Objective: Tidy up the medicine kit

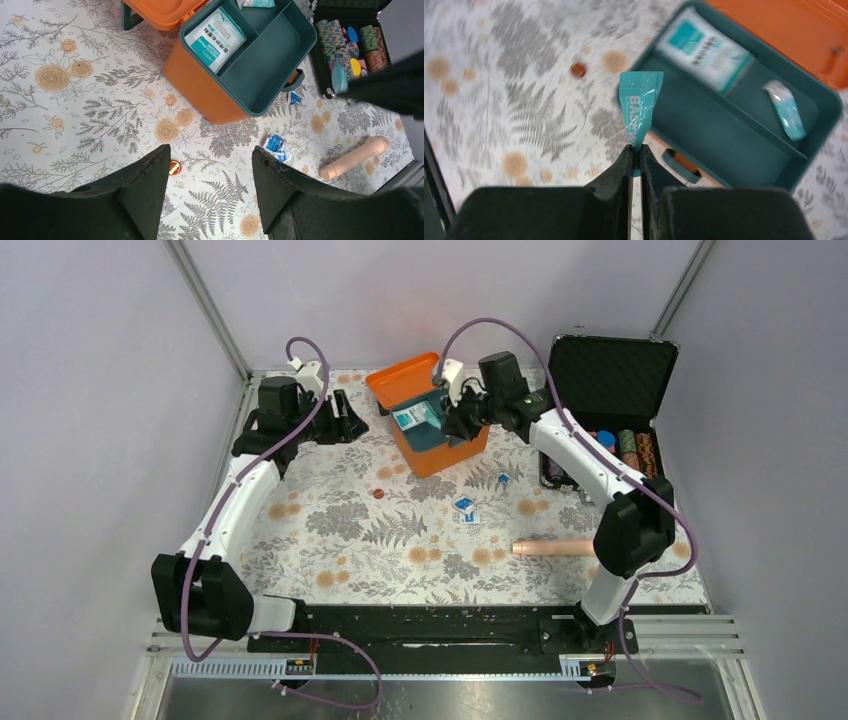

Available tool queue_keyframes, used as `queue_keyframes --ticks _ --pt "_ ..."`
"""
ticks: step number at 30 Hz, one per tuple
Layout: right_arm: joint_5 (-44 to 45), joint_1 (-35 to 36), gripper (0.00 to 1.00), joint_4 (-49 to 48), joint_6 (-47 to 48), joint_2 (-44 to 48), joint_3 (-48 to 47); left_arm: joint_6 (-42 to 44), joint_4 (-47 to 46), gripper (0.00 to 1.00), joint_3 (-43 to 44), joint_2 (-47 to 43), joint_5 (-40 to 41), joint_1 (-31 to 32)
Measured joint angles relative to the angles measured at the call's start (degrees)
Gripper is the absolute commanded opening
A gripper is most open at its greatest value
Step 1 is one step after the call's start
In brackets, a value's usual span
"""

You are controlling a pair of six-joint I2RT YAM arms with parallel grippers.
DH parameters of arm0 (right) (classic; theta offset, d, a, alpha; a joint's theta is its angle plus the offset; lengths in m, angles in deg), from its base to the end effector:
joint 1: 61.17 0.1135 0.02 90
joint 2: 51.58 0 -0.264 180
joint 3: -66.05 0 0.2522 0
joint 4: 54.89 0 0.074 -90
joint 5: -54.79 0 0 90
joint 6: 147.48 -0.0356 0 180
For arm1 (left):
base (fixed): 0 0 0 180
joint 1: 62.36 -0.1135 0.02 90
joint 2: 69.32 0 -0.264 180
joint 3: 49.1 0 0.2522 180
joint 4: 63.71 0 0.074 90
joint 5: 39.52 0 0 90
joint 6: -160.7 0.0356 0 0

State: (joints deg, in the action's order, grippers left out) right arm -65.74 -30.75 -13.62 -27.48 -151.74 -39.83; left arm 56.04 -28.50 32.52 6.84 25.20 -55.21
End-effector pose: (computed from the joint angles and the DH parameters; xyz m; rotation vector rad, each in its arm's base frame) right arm 0.3381 0.2195 0.3376 -1.3303 1.6904 0.5854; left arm 0.2959 -0.0524 0.3411 0.1346 2.1047 -0.6901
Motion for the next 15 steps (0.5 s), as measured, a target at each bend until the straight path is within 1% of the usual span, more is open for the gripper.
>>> queue_keyframes --ticks 3,6,8,11,15 --pt "4.96 -2.23 0.0 -5.81 -11.63 -1.9 -0.74 0.04 0.0 0.61 0.0 0.09 0.02 0.0" --pt "9.29 -3.26 0.0 -9.11 -18.86 -5.4 -3.26 0.13 0.0 0.61 0.0 0.07 0.11 0.0" --pt "10.88 -3.58 0.02 -10.71 -21.11 -7.91 -5.03 0.35 0.0 0.61 0.0 0.04 0.26 0.0" --pt "11.43 -3.89 0.02 -12.04 -19.89 -11.61 -7.41 1.09 0.11 0.61 0.0 -0.17 0.66 0.0" --pt "11.8 -3.96 0.02 -13.33 -11.87 -15.04 -8.87 1.84 0.72 0.61 0.0 -0.9 1.29 0.0"
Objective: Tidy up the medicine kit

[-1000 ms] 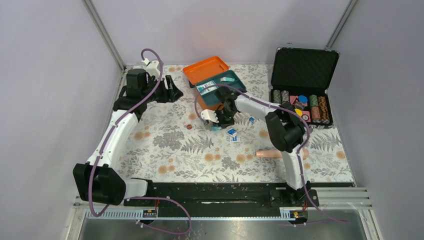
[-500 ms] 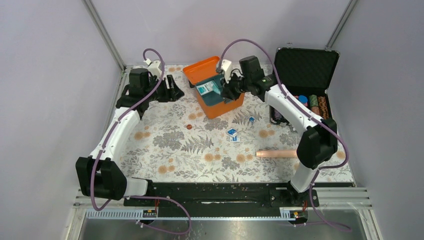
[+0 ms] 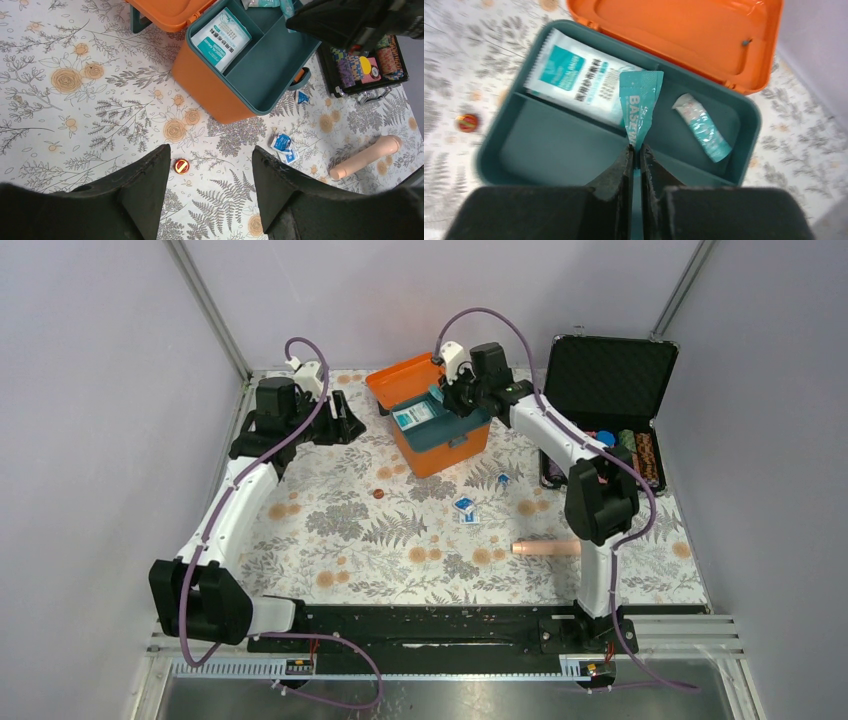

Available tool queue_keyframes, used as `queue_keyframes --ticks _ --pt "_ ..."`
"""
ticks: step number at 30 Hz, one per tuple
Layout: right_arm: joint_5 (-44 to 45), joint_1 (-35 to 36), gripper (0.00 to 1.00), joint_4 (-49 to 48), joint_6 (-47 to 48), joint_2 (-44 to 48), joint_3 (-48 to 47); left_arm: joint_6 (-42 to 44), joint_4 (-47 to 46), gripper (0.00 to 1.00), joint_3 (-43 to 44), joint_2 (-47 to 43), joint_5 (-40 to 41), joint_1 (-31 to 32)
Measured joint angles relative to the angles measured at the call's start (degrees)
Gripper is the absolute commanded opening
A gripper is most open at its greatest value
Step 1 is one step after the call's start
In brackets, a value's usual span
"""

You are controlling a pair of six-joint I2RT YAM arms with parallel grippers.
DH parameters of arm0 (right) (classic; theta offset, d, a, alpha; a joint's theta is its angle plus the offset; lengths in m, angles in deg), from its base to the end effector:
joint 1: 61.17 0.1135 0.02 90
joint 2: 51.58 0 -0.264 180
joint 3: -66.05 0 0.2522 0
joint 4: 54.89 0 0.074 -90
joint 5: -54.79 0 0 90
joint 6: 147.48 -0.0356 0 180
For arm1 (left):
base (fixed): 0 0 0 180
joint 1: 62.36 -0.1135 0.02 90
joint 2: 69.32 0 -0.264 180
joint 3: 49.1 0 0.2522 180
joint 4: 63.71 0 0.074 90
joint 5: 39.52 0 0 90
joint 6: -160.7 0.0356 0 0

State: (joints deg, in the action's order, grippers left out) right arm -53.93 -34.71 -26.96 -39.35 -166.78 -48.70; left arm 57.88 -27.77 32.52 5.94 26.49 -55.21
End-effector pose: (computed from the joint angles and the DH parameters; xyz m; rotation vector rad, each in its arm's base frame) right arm 0.4241 0.2238 0.2992 -0.9665 1.8247 0.4268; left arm 0.2920 -0.0512 0.3442 0.1546 2.0969 -0.6473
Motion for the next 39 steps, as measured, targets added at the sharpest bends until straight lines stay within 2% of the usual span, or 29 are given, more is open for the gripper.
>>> queue_keyframes --ticks 2,3,6,8,10,18,24,29,34,39 --pt "1.4 0.0 0.03 -1.05 4.46 -1.22 -0.15 0.39 0.26 0.61 0.0 -0.26 0.13 0.0" --pt "2.45 0.0 0.09 -1.86 6.99 -1.9 -0.15 0.5 0.35 0.61 0.0 -0.31 0.24 0.0" --pt "4.87 0.0 0.4 -4.26 13.25 -3.5 -0.15 0.74 0.46 0.61 0.0 -0.31 0.31 0.0" --pt "5.9 0.0 0.52 -5.29 16.76 -4.28 -0.17 0.83 0.46 0.61 0.0 -0.31 0.33 0.0" --pt "6.23 0.0 0.58 -5.84 19.02 -4.63 -0.17 0.83 0.46 0.61 0.0 -0.31 0.33 0.0" --pt "5.42 -0.26 0.6 -5.95 19.37 -1.33 1.7 0.72 0.42 0.61 0.0 -0.26 0.35 0.0" --pt "-3.02 -0.55 0.58 -3.34 14.99 12.31 12.2 -0.35 -0.13 0.61 0.0 0.28 0.31 0.0" --pt "-12.85 -0.61 0.58 4.63 16.15 19.76 19.61 -1.31 -0.96 0.61 -0.02 1.27 0.26 0.0" --pt "-17.86 -0.59 0.62 16.52 22.58 17.4 23.96 -2.16 -1.49 0.61 -0.48 1.64 0.26 0.0" --pt "-15.28 0.55 0.61 24.57 27.1 12.07 24.79 -2.45 -1.57 0.61 -0.98 1.75 0.26 0.0"
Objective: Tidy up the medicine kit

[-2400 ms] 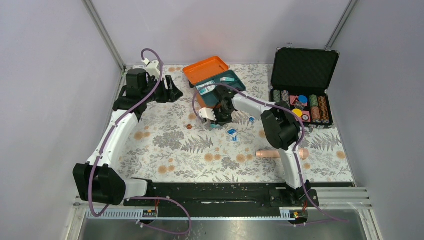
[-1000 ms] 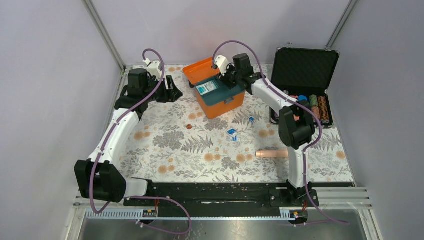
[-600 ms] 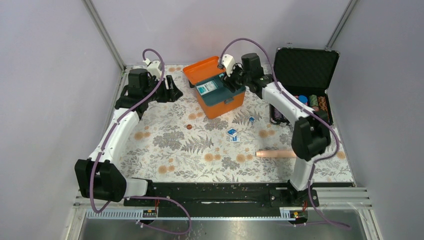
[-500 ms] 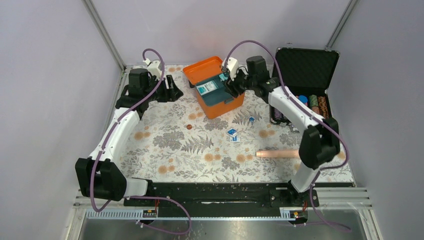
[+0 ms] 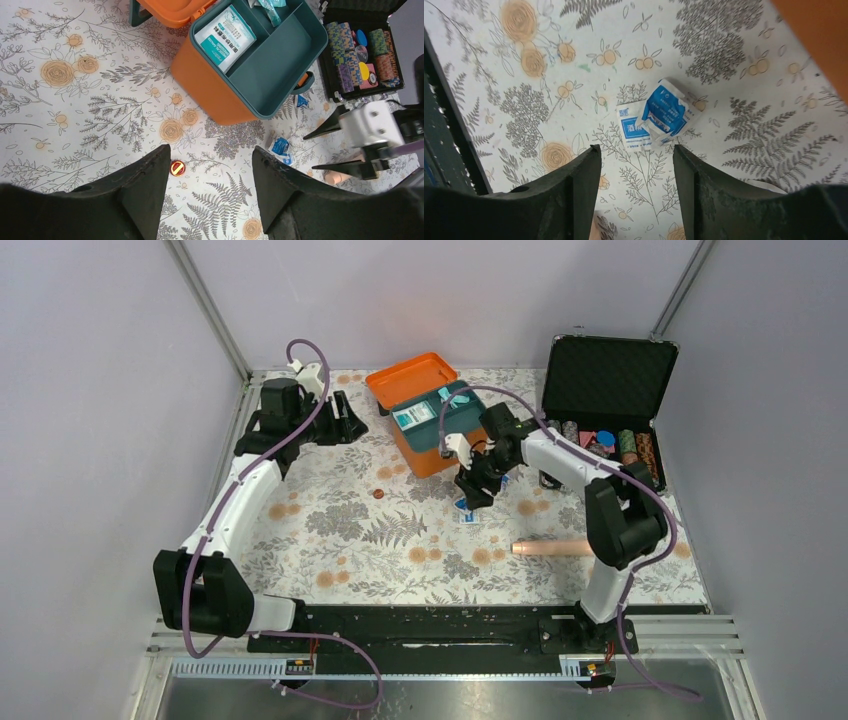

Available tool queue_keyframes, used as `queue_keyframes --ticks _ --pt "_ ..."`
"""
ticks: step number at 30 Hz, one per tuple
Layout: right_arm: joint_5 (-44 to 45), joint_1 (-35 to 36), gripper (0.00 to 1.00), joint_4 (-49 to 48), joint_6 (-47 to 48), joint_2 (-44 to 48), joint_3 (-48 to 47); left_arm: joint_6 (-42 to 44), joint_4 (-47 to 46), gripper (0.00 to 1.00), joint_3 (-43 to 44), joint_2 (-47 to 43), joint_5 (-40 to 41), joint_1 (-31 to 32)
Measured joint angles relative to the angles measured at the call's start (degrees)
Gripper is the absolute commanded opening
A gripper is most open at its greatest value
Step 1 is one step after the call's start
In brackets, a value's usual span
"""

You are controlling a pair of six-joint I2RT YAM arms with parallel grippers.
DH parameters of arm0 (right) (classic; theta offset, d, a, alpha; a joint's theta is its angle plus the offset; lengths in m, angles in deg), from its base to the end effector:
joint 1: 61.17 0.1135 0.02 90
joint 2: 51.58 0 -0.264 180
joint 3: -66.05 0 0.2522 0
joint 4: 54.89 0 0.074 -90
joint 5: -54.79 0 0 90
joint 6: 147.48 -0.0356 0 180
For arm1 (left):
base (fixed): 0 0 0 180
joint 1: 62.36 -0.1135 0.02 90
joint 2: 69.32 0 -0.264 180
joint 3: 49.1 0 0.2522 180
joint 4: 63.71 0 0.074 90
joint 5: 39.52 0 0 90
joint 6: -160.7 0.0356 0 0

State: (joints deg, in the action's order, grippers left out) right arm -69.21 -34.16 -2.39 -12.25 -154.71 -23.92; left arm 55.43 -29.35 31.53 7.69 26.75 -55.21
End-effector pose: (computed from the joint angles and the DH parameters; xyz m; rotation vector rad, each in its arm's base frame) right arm 0.3190 0.1850 0.2189 -1.6407 1.9628 0.6834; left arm 0.2998 -0.0520 0.3322 0.1023 2.1255 -0.6691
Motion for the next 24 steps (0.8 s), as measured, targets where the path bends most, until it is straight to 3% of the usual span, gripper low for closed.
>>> queue_keyframes --ticks 10,24 --pt "9.88 5.03 0.57 2.95 0.42 -6.34 -4.0 -0.02 -0.9 0.61 -1.36 -0.02 0.02 -0.02" --pt "18.84 9.9 0.6 4.59 0.17 -12.26 -8.33 -0.02 -0.96 0.61 -1.79 -0.02 0.04 -0.11"
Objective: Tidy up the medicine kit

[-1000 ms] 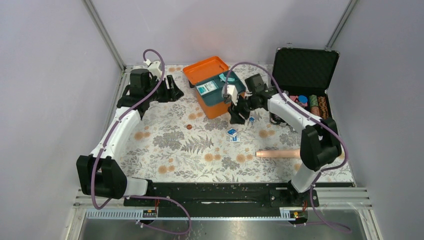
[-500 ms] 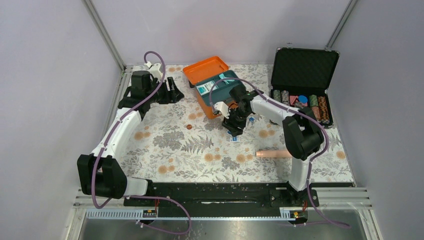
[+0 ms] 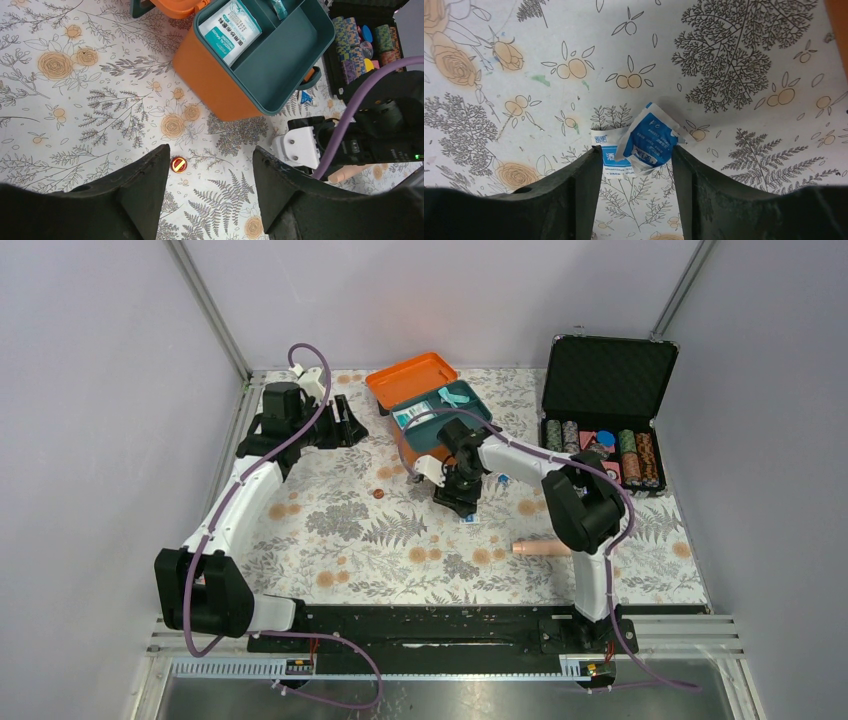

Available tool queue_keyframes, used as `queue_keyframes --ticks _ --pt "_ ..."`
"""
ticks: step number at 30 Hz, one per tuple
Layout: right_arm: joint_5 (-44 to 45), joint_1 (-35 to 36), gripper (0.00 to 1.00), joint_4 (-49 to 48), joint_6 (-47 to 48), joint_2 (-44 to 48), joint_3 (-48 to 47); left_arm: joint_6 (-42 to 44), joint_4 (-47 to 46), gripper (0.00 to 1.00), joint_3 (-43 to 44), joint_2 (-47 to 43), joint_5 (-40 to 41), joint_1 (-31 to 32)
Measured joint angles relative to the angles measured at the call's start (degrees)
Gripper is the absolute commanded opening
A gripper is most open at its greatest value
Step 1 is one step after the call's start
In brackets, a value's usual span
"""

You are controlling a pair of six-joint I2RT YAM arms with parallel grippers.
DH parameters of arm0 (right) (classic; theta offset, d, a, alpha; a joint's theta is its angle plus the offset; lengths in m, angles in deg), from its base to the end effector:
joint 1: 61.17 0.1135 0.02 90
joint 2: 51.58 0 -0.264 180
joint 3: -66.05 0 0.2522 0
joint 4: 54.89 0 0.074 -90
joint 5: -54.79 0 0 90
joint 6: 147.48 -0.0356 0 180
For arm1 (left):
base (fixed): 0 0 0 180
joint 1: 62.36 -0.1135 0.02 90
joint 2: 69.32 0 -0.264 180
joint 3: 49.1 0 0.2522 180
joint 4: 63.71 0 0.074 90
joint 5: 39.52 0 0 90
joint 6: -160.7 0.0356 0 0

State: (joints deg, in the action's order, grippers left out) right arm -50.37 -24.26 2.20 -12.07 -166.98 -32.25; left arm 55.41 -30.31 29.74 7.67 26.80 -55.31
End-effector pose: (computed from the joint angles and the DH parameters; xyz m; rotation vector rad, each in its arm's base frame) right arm 0.3173 0.2500 0.1736 -1.9004 2.0945 0.3462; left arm 0.2994 -0.0514 0.3231 0.0960 2.1396 -0.6680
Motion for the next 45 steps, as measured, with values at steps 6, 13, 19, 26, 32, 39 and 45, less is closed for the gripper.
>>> queue_keyframes --ticks 6,13,19,26,32,39,45 --pt "3.39 1.14 0.54 0.48 0.09 -2.05 -0.59 -0.02 -0.09 0.61 -0.22 0.0 0.0 0.0" --pt "5.95 1.18 0.36 0.61 0.2 -2.21 -0.72 -0.24 -0.02 0.61 -0.63 0.0 0.0 0.0" --pt "5.44 1.18 0.27 2.62 -0.35 -1.33 -2.95 -0.26 -0.02 0.61 -0.63 0.0 0.0 0.0" --pt "3.61 1.18 0.2 5.11 1.03 8.04 -4.76 -0.79 -0.02 0.61 -0.63 0.02 0.0 0.0" --pt "1.2 0.55 0.12 6.08 3.91 12.41 -11.82 -0.83 -0.04 0.61 -0.63 0.11 0.0 0.0" --pt "-2.21 -2.47 0.13 2.99 6.91 11.5 -23.34 -0.81 0.0 0.62 -0.63 0.13 0.04 -0.13" --pt "-4.57 -3.69 0.16 -2.1 12.68 7.54 -25.49 -0.81 0.02 0.62 -0.63 0.13 0.09 -0.17"
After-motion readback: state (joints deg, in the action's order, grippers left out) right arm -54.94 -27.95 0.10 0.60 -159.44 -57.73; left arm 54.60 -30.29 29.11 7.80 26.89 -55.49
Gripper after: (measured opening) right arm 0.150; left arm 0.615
